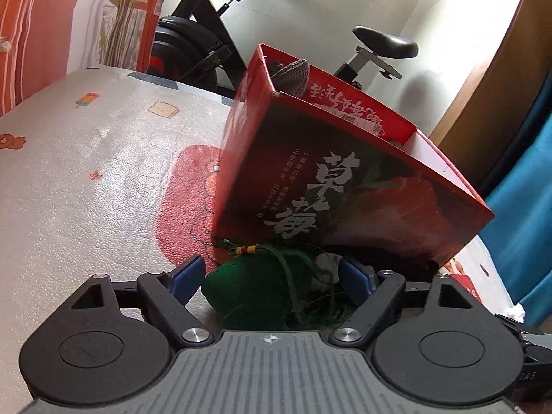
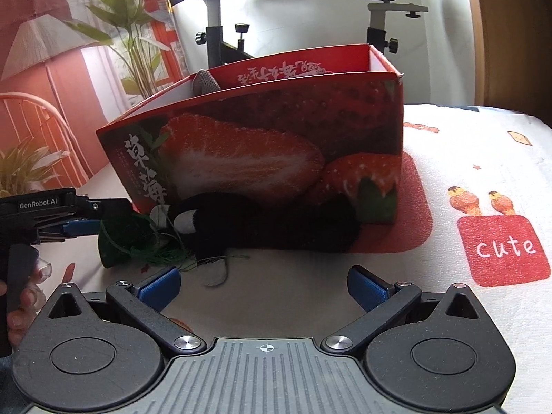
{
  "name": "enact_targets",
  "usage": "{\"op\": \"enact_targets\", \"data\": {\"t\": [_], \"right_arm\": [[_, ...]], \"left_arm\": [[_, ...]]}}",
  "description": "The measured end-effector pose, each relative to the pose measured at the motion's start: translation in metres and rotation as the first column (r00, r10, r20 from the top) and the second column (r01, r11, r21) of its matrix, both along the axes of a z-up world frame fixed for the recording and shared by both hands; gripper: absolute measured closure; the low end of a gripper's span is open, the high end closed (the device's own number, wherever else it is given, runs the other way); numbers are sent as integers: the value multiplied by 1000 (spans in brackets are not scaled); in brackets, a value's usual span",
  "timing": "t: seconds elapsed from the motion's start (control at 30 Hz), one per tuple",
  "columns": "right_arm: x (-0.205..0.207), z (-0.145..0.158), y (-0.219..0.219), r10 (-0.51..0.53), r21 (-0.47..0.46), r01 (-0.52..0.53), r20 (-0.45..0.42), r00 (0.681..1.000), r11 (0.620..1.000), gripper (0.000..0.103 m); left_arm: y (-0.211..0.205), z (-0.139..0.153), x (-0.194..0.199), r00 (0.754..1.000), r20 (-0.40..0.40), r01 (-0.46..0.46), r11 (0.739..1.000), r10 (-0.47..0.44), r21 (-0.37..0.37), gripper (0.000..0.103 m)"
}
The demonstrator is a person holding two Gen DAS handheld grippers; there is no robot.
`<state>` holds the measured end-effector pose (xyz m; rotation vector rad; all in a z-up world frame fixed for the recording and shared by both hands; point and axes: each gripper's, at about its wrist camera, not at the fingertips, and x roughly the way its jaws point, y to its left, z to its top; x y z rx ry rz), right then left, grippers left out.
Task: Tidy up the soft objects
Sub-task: 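Move both tools down to the green knit pouch beside the box, then close the left tool on the green pouch while the right tool grips its other side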
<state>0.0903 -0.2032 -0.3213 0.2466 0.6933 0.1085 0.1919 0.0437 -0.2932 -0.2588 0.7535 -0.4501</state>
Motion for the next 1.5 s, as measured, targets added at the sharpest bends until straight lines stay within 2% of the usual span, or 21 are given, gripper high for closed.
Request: {"op": "enact_targets", "data": {"t": [0.13, 0.37, 0.53, 0.6, 0.73, 0.87, 1.0, 1.2, 1.27, 1.37, 1.5], "right_arm": [[4, -2, 18, 73, -14, -73, -25, 997, 997, 1], [8, 0, 47, 200, -39, -201, -31, 979, 979, 11], [15, 3, 67, 285, -89, -286, -20, 958, 954, 22], [19, 6, 76, 323, -124, -320, -2, 947, 939, 24], [30, 11, 90, 377, -164, -371, 7, 926, 914, 36], [39, 15, 103, 408, -200, -396, 21, 913, 896, 40], [44, 17, 114, 426, -256, -405, 30, 904, 878, 41], [49, 17, 131, 481, -393, -433, 27, 877, 811, 42], [53, 14, 134, 490, -405, -442, 16, 872, 800, 43], [55, 12, 136, 496, -393, -454, 6, 868, 799, 48], [50, 8, 139, 513, -416, -469, -7, 858, 779, 49]], "left_arm": [[-3, 2, -8, 998, -34, 49, 999, -49, 3, 23], [-7, -8, -21, 986, -107, 117, 990, -125, -81, 38], [-12, -7, -18, 982, -107, 141, 984, -153, -108, 42], [-12, -5, -17, 982, -98, 148, 983, -159, -111, 43], [-8, -1, -9, 983, -98, 145, 981, -158, -127, 55], [-2, 0, -3, 983, -99, 144, 981, -157, -133, 67], [2, -5, 1, 984, -113, 120, 979, -140, -164, 67], [11, -9, 5, 987, -118, 87, 978, -110, -189, 66], [11, -11, 9, 985, -123, 94, 976, -120, -198, 63], [14, -17, 12, 983, -136, 98, 975, -127, -201, 63], [21, -27, 9, 980, -153, 82, 961, -126, -263, 60]]}}
